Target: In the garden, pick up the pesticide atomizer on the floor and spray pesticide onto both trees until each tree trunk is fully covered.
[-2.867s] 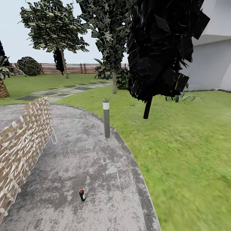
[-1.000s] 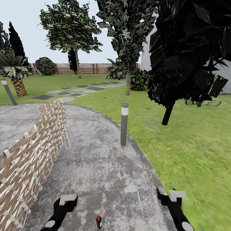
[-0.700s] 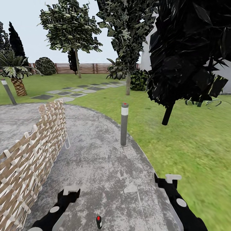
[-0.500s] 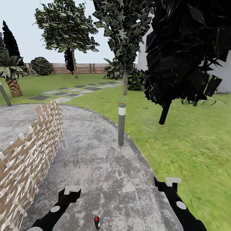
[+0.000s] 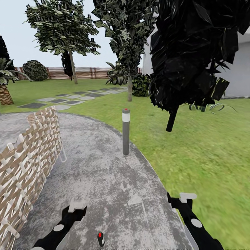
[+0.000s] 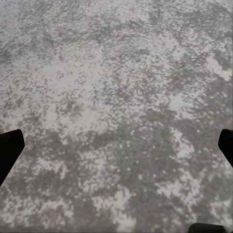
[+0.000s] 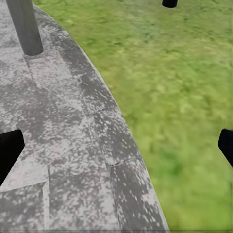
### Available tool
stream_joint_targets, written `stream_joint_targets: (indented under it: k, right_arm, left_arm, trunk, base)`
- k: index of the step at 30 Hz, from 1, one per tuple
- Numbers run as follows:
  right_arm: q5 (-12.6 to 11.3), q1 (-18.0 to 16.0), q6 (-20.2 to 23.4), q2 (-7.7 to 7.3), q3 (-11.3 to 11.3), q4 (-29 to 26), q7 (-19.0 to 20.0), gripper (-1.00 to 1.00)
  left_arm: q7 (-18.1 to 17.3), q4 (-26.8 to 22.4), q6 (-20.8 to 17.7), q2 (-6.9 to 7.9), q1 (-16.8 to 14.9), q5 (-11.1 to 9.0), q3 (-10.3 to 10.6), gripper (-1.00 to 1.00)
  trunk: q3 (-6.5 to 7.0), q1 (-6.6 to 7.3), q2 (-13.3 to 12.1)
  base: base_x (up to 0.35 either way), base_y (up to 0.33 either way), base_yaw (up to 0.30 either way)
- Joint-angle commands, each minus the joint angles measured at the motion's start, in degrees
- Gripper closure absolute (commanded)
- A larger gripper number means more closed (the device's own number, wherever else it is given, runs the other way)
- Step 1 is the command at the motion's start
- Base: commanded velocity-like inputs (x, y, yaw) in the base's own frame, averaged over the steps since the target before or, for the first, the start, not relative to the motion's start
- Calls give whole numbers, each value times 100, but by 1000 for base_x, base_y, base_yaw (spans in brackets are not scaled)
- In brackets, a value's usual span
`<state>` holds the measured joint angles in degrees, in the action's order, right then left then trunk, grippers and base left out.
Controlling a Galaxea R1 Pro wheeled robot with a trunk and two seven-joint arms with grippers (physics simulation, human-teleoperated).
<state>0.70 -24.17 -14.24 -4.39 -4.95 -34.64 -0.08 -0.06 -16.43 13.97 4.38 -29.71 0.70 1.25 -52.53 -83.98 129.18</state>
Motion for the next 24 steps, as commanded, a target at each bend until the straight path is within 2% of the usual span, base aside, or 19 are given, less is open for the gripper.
stream_joint_targets:
  k: [1, 12, 18, 20, 24]
  right_arm:
    - [0, 0, 0, 0, -2, -2, 0, -100]
    - [4, 0, 5, -8, 3, -18, 8, -100]
    - [7, 0, -7, -8, -2, -36, 0, -100]
    - [3, 0, -8, -9, -5, -41, 0, -100]
    - [5, 0, -2, -9, -2, -37, 3, -100]
  left_arm:
    - [-1, 0, 0, -3, 0, 0, -1, -100]
    - [14, 0, 21, -16, 0, 0, -10, -100]
    - [15, 0, 249, 1, 0, 0, -16, -100]
    - [15, 0, 258, 0, 0, 0, -18, -100]
    - [2, 0, 263, -1, 2, 3, -13, -100]
  trunk:
    - [-28, -22, 42]
    - [-296, -264, 483]
    - [-405, -396, 724]
    - [-441, -440, 804]
    - [-441, -440, 804]
  base:
    - [0, 0, 0]
    - [0, 0, 0]
    - [0, 0, 0]
    - [0, 0, 0]
    - [0, 0, 0]
